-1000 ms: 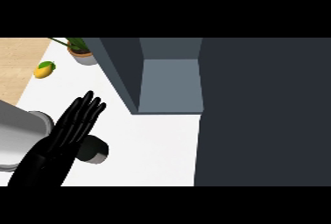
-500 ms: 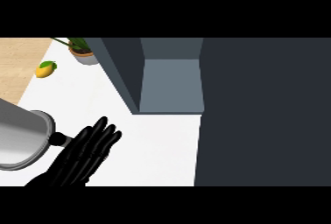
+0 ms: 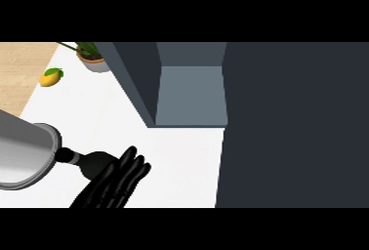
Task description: Pick up the wine, place it into the cabinet and close the cabinet
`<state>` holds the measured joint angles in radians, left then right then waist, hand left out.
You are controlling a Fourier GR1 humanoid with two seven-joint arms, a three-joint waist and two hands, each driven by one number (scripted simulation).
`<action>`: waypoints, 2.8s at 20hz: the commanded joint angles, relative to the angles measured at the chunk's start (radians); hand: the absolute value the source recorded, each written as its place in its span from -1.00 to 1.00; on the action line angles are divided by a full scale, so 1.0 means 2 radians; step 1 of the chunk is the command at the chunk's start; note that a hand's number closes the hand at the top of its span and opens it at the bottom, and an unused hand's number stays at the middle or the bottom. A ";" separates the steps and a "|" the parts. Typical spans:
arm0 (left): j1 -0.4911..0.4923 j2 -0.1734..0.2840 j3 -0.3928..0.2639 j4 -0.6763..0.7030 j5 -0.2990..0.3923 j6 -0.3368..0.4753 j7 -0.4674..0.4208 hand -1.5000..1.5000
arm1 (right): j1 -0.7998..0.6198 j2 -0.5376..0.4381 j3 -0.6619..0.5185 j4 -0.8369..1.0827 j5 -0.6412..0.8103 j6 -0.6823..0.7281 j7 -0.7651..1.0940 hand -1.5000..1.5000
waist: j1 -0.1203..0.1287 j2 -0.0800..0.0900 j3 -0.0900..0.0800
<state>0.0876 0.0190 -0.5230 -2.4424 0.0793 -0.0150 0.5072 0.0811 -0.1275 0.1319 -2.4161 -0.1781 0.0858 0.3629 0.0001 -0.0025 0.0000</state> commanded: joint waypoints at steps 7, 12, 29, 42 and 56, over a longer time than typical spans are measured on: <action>-0.039 -0.009 -0.023 -0.047 -0.047 0.066 0.057 -1.00 | -0.010 -0.006 -0.031 -0.064 -0.031 -0.007 0.066 -1.00 | -0.002 0.000 0.000; 0.020 0.012 -0.031 -0.055 -0.056 0.062 0.034 -1.00 | -0.081 -0.003 -0.029 -0.058 -0.017 -0.037 0.117 -1.00 | 0.002 0.000 0.000; 0.041 0.043 0.179 0.038 0.036 0.009 -0.067 -1.00 | -0.076 0.008 -0.029 -0.048 -0.018 -0.027 0.102 -1.00 | 0.000 0.001 0.000; 0.000 0.079 0.318 0.225 0.100 -0.065 -0.154 -1.00 | -0.078 0.006 -0.036 -0.057 -0.022 -0.013 0.121 -1.00 | -0.002 0.001 0.000; -0.010 0.088 0.339 0.425 0.065 -0.131 -0.262 -1.00 | -0.042 0.025 -0.022 -0.061 -0.002 -0.004 0.090 -1.00 | -0.003 0.001 0.000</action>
<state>0.0886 0.1865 0.1387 -1.6914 0.2182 -0.2506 0.0140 -0.1014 -0.0869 0.0990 -2.4597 -0.1327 0.0481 0.5861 -0.0040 -0.0004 -0.0006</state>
